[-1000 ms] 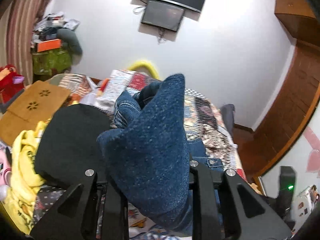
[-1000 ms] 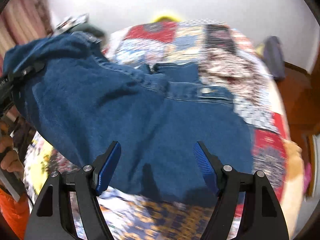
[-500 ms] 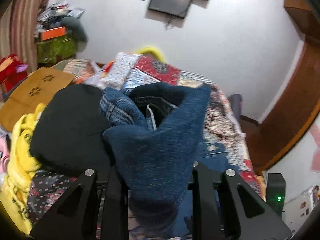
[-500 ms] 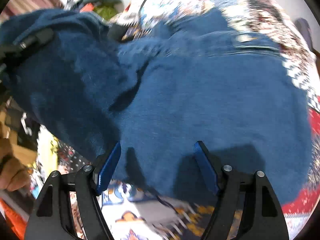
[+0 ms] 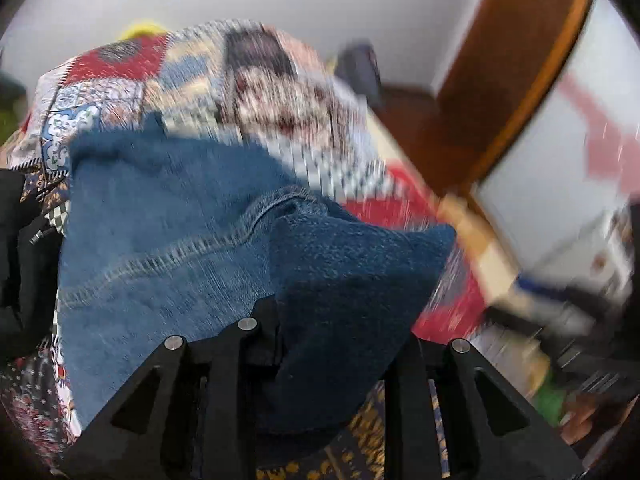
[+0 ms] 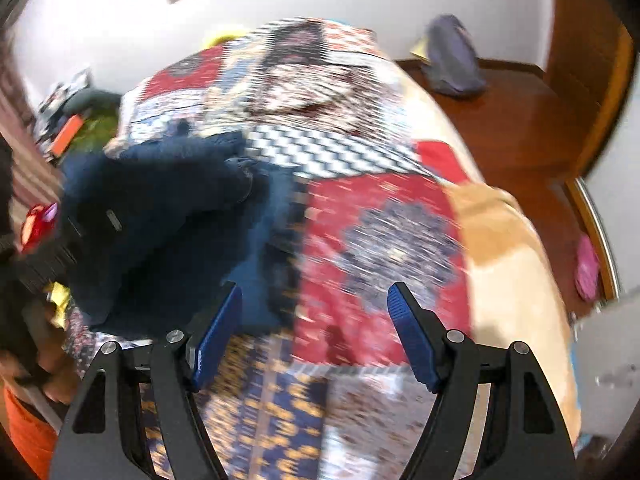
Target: Fold large clothes
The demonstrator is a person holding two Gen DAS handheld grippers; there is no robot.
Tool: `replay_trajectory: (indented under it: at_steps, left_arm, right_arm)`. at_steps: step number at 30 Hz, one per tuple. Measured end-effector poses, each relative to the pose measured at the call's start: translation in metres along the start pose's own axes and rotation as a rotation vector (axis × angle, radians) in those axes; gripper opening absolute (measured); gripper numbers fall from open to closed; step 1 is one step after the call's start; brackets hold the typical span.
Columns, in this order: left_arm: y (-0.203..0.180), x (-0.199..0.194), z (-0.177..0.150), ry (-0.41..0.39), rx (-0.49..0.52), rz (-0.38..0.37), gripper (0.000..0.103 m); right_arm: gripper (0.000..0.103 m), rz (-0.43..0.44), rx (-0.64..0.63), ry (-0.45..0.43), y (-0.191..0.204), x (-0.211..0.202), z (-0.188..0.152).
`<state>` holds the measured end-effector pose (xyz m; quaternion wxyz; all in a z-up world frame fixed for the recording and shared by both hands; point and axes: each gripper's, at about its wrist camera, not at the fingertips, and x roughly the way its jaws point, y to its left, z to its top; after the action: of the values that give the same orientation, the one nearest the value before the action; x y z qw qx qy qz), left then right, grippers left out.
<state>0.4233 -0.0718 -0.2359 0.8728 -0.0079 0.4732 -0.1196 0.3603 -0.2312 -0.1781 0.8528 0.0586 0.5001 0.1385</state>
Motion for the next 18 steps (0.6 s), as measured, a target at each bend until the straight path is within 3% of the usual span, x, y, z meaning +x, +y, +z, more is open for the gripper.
replay_trajectory:
  at_steps: [2, 4, 5, 11, 16, 18]
  left_arm:
    - [-0.01, -0.005, -0.012, -0.025, 0.07, 0.04, 0.026]
    - [-0.014, -0.012, -0.019, -0.004, 0.082, -0.021, 0.06]
    - [-0.011, -0.016, -0.021, 0.009, 0.076, -0.07, 0.066]
    - [-0.004, -0.045, -0.029, -0.018, 0.076, -0.077, 0.069]
    - [0.01, -0.085, -0.028, -0.1, 0.066, -0.04, 0.069]
    - [0.023, -0.103, -0.027, -0.153, 0.068, 0.007, 0.069]
  right_arm:
    - [0.072, -0.004, 0.014, 0.007, -0.012, -0.001, -0.004]
    - [0.072, -0.006, 0.02, 0.01, -0.016, -0.001, -0.009]
    - [0.072, -0.008, 0.021, 0.011, -0.018, -0.002, -0.01]
    - [0.072, 0.009, 0.014, -0.01, -0.02, -0.014, -0.015]
    - [0.072, 0.029, -0.036, -0.048, 0.002, -0.026, -0.011]
    - [0.072, 0.045, -0.06, -0.066, 0.013, -0.03, -0.008]
